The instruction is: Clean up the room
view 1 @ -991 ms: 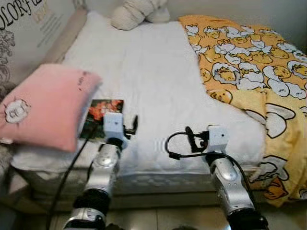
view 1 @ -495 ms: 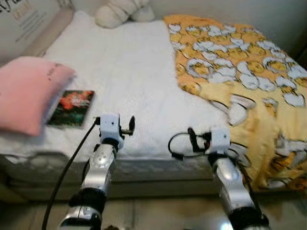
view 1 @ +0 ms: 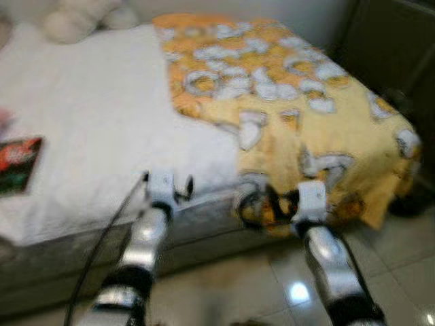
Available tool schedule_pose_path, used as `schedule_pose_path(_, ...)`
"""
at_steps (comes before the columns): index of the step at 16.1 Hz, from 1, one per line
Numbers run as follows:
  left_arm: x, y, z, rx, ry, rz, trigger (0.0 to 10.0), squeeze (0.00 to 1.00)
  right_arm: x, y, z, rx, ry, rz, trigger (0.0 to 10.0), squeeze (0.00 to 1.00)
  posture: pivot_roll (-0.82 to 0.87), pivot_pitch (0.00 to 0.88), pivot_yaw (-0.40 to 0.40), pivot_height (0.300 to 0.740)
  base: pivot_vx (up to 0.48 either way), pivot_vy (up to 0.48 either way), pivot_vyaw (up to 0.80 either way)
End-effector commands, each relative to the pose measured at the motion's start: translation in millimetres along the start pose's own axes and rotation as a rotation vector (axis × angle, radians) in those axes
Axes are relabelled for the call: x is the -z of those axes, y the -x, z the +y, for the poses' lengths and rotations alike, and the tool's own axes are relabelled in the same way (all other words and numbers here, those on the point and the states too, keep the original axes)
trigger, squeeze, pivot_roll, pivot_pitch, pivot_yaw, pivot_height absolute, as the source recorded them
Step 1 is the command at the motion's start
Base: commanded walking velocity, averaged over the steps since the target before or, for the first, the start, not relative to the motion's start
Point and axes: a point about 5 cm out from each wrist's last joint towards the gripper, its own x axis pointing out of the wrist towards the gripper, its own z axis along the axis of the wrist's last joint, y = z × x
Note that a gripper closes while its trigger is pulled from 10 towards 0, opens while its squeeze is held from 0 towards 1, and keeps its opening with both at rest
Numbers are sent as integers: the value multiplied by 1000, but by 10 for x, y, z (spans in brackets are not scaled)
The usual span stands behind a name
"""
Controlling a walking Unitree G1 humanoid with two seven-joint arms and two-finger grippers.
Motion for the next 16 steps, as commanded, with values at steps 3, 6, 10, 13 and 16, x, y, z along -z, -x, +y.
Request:
schedule_pose_path(3, 15, 127, 251, -113, 39, -41, 10000, 0, -109, 67, -21, -11, 5, -110, 10000, 0, -9, 0, -23, 740, 0, 0, -579)
schedule_pose_path(6, -221, 287, 273, -105, 52, -214, 10000, 0, -6, 197, -176, 72, -79, -97, 10000, 0, 7, 0, -27, 740, 160, 0, 0)
schedule_pose_path(10, -245, 157, 198, -62, 16, -195, 10000, 0, 96, 193, -81, 42, -43, -49, 10000, 0, 17, 0, -24, 740, 480, 0, 0)
schedule_pose_path(13, -273, 119, 165, -43, 2, -179, 10000, 0, -27, 85, -22, 12, -42, -83, 10000, 0, 10, 0, -22, 740, 480, 0, 0)
schedule_pose_path(16, -241, 107, 101, -11, -13, -179, 10000, 0, -73, 54, -46, 22, -44, -92, 10000, 0, 7, 0, -22, 740, 480, 0, -388)
